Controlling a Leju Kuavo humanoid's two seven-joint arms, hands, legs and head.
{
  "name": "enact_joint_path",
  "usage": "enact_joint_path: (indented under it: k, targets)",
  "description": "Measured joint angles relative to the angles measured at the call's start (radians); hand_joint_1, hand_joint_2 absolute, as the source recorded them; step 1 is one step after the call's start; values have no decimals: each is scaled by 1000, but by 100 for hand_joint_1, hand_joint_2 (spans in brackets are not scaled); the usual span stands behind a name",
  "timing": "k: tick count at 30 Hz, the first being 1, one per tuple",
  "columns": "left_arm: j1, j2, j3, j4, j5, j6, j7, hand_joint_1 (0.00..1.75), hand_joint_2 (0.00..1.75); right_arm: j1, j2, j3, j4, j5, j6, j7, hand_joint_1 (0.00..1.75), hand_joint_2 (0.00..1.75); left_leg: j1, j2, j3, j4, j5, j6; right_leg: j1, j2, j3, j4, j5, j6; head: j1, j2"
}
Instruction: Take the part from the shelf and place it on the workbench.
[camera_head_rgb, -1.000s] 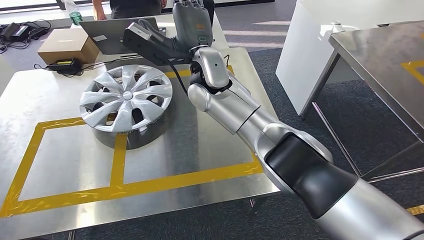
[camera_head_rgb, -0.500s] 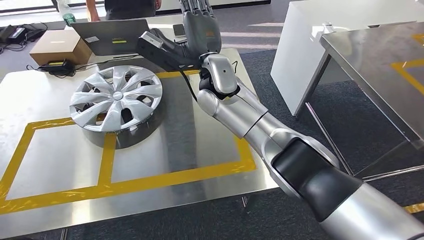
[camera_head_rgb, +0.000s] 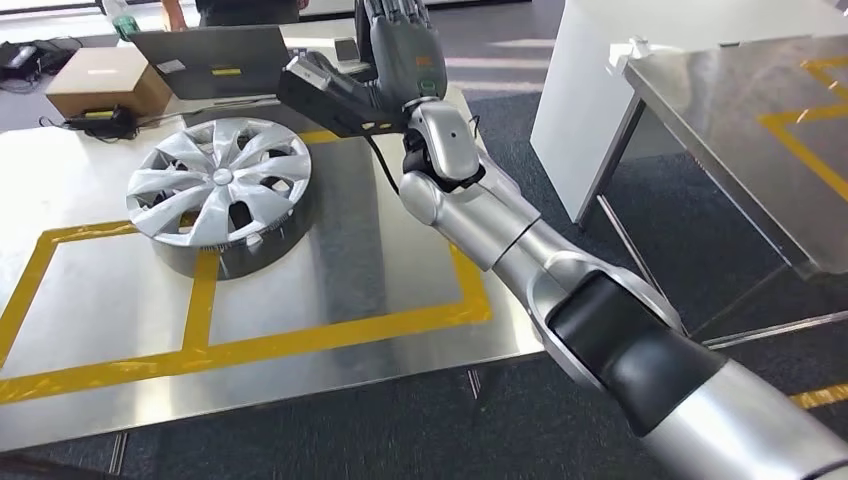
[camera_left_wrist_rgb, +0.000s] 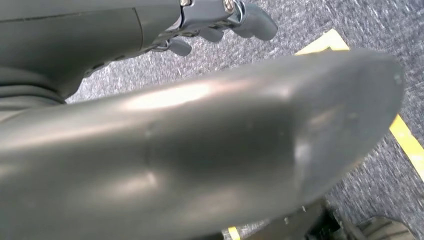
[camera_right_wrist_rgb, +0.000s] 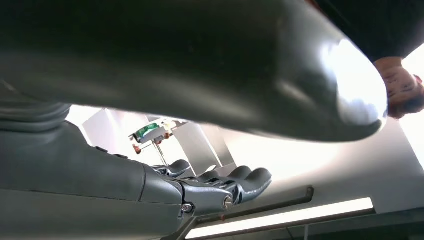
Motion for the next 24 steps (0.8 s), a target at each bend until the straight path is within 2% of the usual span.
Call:
enact_joint_path:
  k: [2, 3, 4, 5, 7, 8, 9, 10, 12, 13, 14, 15, 17, 18, 19, 20, 22, 23, 24]
  targets:
    - [1, 1, 0, 0, -3, -3, -1, 0, 0, -1, -5, 0, 0, -1, 4, 0, 0, 0, -1, -1, -10, -4, 10, 15, -2, -1, -3, -2, 6, 14, 0, 0]
    - [1, 1, 0, 0, -4, -4, -1, 0, 0, -1, -8, 0, 0, -2, 4, 0, 0, 0, -1, 0, -16, -6, 17, 25, -3, -2, -8, 7, -6, 19, 0, 0]
    - [1, 2, 0, 0, -5, -5, -1, 0, 0, -2, -12, 0, 0, -4, 4, 0, 0, 0, 1, 2, -23, -8, 26, 36, -4, -4, -19, 32, -32, 24, 1, 0]
    - [0, 2, 0, 0, -6, -7, -2, 0, 0, -2, -14, 0, 0, -5, 4, 0, 0, 0, 1, 4, -32, -8, 34, 44, -4, -6, -36, 79, -74, 27, 1, 0]
    - [0, 3, 0, 0, -9, -12, -3, 0, 0, -2, -17, 0, 0, -8, 2, 0, 0, 0, -2, 5, -55, -8, 52, 53, -2, -8, -77, 212, -160, 30, 3, 0]
    - [0, 3, 0, 0, -10, -14, -3, 0, 0, -1, -18, 0, 0, -8, 1, 0, 0, 0, -4, 6, -68, -7, 62, 54, -1, -8, -87, 264, -179, 30, 3, 0]
    - [0, 3, 0, 0, -11, -15, -4, 0, 0, 0, -20, 0, 0, -9, 0, 0, 0, 0, -6, 6, -80, -6, 70, 55, 0, -8, -83, 286, -177, 28, 3, 0]
    - [0, 3, 0, 0, -11, -15, -4, 0, 0, 0, -21, 0, 0, -9, 0, 0, 0, 0, -8, 7, -91, -5, 79, 55, 3, -8, -61, 272, -158, 24, 3, 0]
    - [0, 3, 0, 0, -11, -14, -6, 0, 0, -3, -21, 0, 0, -10, 0, 0, 0, 0, -11, 7, -108, -4, 95, 53, 11, -8, 32, 151, -112, 7, 3, 0]
    - [0, 1, 0, 0, -11, -14, -7, 0, 0, -6, -21, 0, -1, -10, 0, 0, 0, 0, -12, 7, -115, -4, 104, 50, 17, -9, 81, 79, -105, -2, 2, 0]
    - [0, 0, 0, 0, -11, -14, -8, 0, 0, -9, -21, 0, -2, -10, 0, 0, 0, 0, -12, 7, -118, -5, 112, 46, 22, -10, 117, 24, -104, -9, 3, 0]
    - [0, -1, 0, 0, -11, -13, -9, 0, 0, -12, -21, 0, -2, -10, 0, -1, 0, 0, -11, 8, -119, -7, 120, 40, 26, -11, 132, -6, -109, -15, 3, 0]
    - [0, -1, 0, 0, -10, -13, -10, 0, 0, -16, -21, 0, -2, -10, 1, -1, 0, 0, -9, 8, -120, -15, 135, 29, 27, -13, 132, -22, -97, -22, 5, 0]
    - [1, -1, 0, 0, -10, -12, -10, 0, 0, -18, -20, 0, -2, -10, 1, -1, 0, 0, -10, 6, -125, -13, 131, 24, 24, -15, 128, -28, -87, -28, 5, 0]
    - [1, 0, 0, 0, -10, -12, -10, 0, 0, -20, -20, 0, -2, -10, 1, -1, 0, 0, -10, 5, -134, 2, 110, 19, 20, -17, 120, -33, -74, -34, 5, 0]
    - [2, 0, 0, 0, -10, -12, -10, 0, 0, -21, -19, 0, -2, -10, 2, -1, 0, 0, -10, 4, -147, 39, 69, 15, 15, -19, 109, -37, -59, -39, 4, 0]
    - [2, 1, 0, 0, -10, -12, -10, 0, 0, -22, -18, 0, -2, -11, 2, -1, 0, 0, -6, 3, -179, 162, -29, 6, 13, -20, 80, -37, -35, -43, 3, 0]
    - [2, 2, 0, 0, -9, -12, -10, 0, 0, -21, -18, 0, -2, -11, 2, -1, 0, 0, -4, 3, -189, 224, -57, 2, 12, -20, 64, -35, -23, -41, 3, 0]
    - [1, 3, 0, 0, -9, -12, -10, 0, 0, -20, -18, 0, -2, -11, 2, -1, 0, 0, -2, 4, -188, 264, -59, -2, 11, -20, 48, -34, -11, -39, 3, 0]
